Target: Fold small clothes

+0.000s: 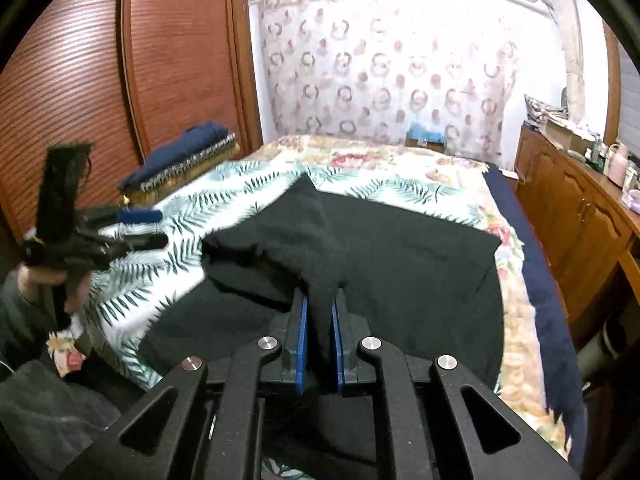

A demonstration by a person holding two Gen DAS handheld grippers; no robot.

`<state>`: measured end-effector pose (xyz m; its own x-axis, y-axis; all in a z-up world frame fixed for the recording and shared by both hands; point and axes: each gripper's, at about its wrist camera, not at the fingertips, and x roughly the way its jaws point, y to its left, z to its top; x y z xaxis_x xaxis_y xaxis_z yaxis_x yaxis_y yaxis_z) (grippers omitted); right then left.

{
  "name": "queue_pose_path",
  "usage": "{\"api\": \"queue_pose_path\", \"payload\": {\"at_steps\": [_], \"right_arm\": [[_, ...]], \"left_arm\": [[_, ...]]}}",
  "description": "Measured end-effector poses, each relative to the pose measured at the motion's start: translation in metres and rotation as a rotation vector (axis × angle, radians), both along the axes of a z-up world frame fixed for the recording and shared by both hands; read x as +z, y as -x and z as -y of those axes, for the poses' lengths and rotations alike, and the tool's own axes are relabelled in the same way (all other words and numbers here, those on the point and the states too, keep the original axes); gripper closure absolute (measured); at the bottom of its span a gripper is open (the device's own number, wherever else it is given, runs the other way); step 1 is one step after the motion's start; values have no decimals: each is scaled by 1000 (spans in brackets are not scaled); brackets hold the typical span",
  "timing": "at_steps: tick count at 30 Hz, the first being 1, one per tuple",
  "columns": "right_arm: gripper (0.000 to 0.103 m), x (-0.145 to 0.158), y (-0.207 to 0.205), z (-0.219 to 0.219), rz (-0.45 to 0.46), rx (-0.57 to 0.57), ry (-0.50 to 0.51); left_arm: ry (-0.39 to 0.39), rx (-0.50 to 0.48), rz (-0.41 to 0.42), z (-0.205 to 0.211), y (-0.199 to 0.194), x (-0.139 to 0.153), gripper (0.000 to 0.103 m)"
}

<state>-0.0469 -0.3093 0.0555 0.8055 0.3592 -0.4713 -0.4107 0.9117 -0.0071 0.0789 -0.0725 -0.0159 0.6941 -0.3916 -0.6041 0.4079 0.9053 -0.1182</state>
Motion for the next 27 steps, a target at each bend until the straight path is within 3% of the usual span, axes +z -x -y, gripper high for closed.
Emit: {"api": "queue_pose_path", "payload": {"at_steps": [2,11,16,21,27], "right_arm": [[92,0,6,5,11,-32,32],[92,-52,-3,36,-137,-119,47],[79,-50,2,32,-133,-134,78],[41,-34,3,26,-94,-118,64],[39,-28,-7,10,-66,-99,79]], "left_arm": [[0,0,4,1,1,2,27],[6,-5,26,4,6,7,27],[4,3,39,4,7,9,27],[9,17,52,1,8,13,27],[12,36,62,-6,9,15,27]]}}
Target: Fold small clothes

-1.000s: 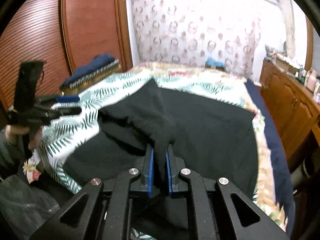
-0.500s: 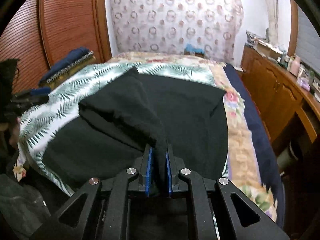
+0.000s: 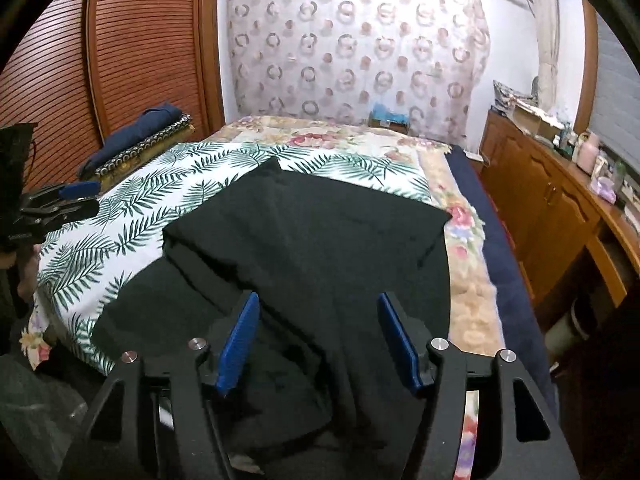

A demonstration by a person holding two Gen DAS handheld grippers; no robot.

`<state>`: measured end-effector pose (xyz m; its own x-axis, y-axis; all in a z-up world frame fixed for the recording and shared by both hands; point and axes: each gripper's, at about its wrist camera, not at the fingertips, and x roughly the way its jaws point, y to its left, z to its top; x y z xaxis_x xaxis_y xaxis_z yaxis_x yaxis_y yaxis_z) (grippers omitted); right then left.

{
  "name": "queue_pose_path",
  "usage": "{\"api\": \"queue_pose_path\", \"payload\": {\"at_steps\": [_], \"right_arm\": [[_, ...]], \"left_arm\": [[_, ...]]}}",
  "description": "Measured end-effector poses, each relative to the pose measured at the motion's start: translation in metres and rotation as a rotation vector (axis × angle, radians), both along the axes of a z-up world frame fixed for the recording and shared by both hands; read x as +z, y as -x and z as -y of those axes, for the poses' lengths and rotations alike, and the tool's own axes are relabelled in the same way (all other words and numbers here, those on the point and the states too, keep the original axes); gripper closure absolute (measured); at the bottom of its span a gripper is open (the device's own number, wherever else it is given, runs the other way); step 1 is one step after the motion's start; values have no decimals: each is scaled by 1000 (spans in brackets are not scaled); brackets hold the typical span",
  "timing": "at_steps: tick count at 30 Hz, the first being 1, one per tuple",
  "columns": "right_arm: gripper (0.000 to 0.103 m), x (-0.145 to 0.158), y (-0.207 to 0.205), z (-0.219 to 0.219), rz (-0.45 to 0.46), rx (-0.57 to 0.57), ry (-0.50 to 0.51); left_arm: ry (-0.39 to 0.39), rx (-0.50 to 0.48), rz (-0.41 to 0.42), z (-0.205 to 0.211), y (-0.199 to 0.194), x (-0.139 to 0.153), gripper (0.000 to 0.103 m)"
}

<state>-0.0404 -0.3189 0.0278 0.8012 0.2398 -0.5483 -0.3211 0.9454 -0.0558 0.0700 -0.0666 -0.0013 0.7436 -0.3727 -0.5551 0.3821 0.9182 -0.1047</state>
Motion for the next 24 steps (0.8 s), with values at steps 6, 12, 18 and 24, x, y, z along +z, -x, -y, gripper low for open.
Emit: {"api": "queue_pose_path", "payload": {"at_steps": [6,12,18,24], "right_arm": [[39,4,-22,-28,-1,68,13],[39,4,-51,-61,-33,166,21],[39,-4,-77,-98,-108,271,53],[39,-25,-106,-137,-205,359,131]], "left_arm": [[7,26,6,-12,0,2,27],[14,60,9,-28,-1,1,27],[20,87,8,-39,-1,-1,27],[25,98,0,-47,-1,-6,27]]}}
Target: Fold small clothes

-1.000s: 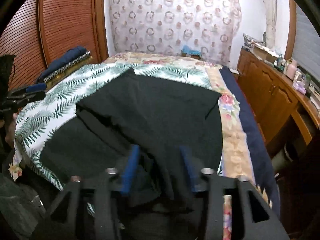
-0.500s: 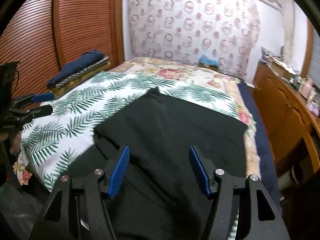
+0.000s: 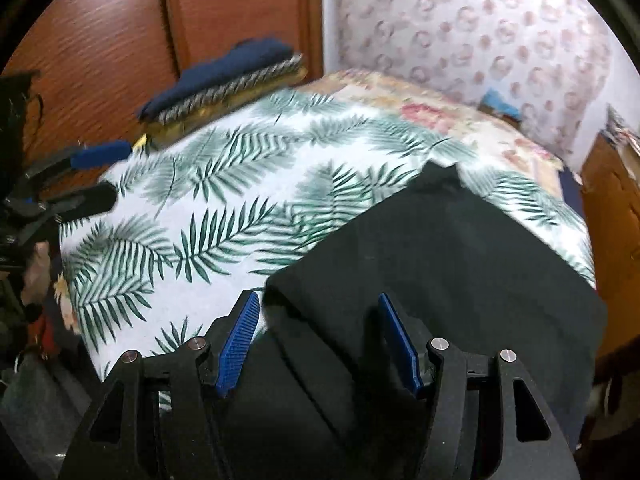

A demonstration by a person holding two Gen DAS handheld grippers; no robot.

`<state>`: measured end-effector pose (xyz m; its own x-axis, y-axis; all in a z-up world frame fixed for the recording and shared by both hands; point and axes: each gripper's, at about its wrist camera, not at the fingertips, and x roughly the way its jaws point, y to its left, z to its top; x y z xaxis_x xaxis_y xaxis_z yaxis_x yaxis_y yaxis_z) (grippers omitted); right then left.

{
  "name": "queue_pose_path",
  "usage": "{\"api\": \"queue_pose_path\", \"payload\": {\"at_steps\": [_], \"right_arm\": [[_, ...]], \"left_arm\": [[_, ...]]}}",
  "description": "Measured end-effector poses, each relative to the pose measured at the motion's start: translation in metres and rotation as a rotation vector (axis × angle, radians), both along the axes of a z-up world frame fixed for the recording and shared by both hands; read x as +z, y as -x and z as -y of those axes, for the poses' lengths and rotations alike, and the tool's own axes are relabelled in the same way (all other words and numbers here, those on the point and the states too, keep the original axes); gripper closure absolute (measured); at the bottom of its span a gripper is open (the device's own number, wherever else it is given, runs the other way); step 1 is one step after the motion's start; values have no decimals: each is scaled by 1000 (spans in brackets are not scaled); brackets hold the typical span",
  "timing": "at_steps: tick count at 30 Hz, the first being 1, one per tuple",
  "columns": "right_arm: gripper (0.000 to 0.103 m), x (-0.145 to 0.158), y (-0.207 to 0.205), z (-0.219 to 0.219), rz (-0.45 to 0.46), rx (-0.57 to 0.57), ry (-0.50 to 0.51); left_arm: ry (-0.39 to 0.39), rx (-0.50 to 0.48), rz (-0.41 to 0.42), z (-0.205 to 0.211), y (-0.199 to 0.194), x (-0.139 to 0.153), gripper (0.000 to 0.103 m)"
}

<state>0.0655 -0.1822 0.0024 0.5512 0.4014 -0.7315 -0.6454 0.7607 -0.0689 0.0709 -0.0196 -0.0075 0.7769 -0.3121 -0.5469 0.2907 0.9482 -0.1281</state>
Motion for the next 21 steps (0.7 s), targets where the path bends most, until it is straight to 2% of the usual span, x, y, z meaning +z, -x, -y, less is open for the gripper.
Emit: {"api": "queue_pose_path", "payload": {"at_steps": [7,10,11,12,13,14,17,21], "right_arm": [[39,-18,-15,-30,33,22,128],[40,-21,-15,-35,52,23,144],[50,-22,-15,-36,61,19,145],[64,-21,-14,-34,79,11,151],[72,-18,-13,-31,87,8,142],[85,-15,-11,-28,82,9,116],[94,3,-6,-10,113,-13,20],[94,29,-9,21,163,-84,-69]], "left_arm": [[6,4,-9,-5,0,-4,27],[7,2,-11,-5,0,-5,27],[7,2,-11,-5,0,-4,27],[8,0,-12,-5,1,-5,27],[8,-1,-12,-4,1,-5,27],[7,-3,-13,-3,1,-5,27],[3,-12,-15,0,1,-6,27],[1,-23,-23,4,1,-7,26]]}}
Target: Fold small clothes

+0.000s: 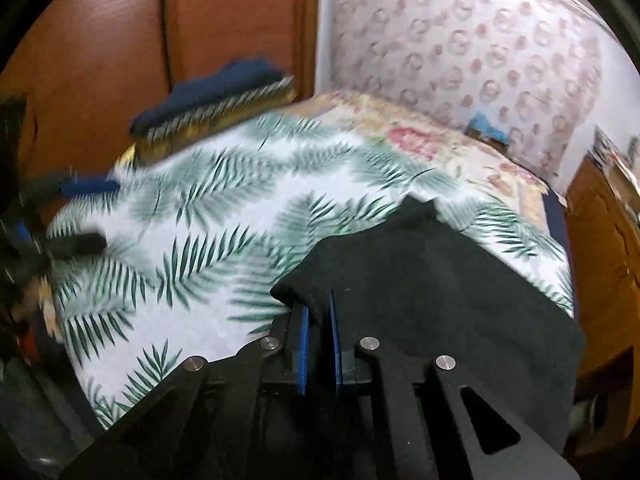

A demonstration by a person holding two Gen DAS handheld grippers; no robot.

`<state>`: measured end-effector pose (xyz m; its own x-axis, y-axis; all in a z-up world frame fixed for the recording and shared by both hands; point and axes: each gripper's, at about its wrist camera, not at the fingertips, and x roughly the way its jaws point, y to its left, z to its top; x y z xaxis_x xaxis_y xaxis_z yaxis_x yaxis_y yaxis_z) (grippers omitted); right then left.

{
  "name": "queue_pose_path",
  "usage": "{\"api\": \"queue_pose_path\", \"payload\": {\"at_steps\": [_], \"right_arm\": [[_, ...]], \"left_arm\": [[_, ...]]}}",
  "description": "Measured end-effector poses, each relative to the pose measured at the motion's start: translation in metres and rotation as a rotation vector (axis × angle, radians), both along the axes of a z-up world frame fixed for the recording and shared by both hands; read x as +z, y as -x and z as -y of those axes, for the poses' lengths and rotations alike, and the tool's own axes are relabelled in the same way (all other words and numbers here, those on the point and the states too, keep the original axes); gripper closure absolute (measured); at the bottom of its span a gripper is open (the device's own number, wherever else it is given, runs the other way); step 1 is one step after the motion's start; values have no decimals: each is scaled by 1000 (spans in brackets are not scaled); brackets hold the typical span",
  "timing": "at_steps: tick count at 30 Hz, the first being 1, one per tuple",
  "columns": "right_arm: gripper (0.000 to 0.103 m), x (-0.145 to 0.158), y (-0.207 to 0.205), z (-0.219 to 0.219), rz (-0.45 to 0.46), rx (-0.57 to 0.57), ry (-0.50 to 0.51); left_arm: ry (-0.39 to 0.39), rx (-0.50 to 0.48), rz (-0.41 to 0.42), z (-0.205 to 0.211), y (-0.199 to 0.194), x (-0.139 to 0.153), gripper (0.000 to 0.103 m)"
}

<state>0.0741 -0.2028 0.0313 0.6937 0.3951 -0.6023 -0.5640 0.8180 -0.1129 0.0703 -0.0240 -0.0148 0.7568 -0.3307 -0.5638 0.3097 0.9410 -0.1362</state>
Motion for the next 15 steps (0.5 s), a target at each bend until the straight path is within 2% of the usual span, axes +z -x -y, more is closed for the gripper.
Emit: {"api": "queue_pose_path", "payload": {"at_steps": [4,8,11,15], "right_arm": [[95,22,-6,38,43,-101,-43],[95,33,-19,76,84,-221,-24],[95,32,-34,98,96,-315,17],[95,9,-67,117,38,-442,61]], "left_arm": [[-2,-18,-4,5,0,0,27],[-2,-33,-9,12,1,-1,27],[-3,-42,-16,16,1,-3,27],[-5,-54,-26,20,2,-7,27]]}}
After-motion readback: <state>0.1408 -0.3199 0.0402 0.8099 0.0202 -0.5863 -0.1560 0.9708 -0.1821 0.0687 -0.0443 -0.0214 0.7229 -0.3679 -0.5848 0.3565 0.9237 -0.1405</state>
